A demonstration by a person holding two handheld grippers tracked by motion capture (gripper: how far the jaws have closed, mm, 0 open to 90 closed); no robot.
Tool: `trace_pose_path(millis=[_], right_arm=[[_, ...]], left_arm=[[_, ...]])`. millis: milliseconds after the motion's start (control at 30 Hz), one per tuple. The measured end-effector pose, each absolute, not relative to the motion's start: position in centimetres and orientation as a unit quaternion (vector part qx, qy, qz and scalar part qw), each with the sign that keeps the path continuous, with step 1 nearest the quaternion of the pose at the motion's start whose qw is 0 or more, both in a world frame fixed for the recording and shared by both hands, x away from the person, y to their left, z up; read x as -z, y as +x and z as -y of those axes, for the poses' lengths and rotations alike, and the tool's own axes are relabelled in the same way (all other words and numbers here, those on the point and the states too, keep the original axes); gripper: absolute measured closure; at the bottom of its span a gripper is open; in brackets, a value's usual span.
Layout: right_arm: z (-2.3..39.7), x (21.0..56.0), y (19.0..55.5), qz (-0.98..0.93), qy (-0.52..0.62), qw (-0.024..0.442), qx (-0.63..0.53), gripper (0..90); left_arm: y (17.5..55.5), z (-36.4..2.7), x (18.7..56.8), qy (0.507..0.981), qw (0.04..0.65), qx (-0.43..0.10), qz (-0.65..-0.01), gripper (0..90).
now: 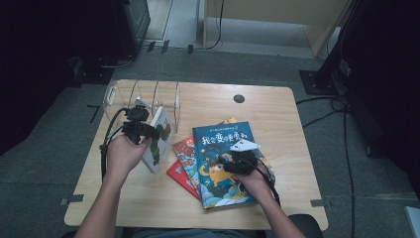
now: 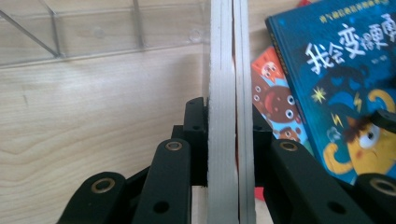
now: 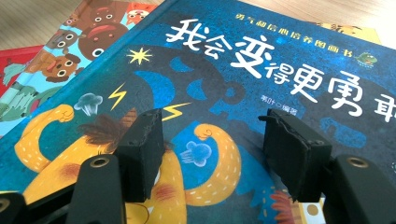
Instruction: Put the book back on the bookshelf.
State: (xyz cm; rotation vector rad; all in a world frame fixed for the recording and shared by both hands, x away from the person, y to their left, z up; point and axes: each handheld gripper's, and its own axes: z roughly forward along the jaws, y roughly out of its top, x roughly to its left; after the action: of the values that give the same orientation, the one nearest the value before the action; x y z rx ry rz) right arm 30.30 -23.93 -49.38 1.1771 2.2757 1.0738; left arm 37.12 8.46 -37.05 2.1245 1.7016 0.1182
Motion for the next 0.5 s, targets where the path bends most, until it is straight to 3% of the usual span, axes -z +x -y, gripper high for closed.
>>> trace_pose_path(millis=[500], right_arm=[[23.9, 49.4, 30.3, -0.805, 0.417, 0.181, -0.38, 37.8]], left_arm=[[39.0, -7.3, 37.2, 0.742, 0.213, -0.076, -0.632, 77.6]])
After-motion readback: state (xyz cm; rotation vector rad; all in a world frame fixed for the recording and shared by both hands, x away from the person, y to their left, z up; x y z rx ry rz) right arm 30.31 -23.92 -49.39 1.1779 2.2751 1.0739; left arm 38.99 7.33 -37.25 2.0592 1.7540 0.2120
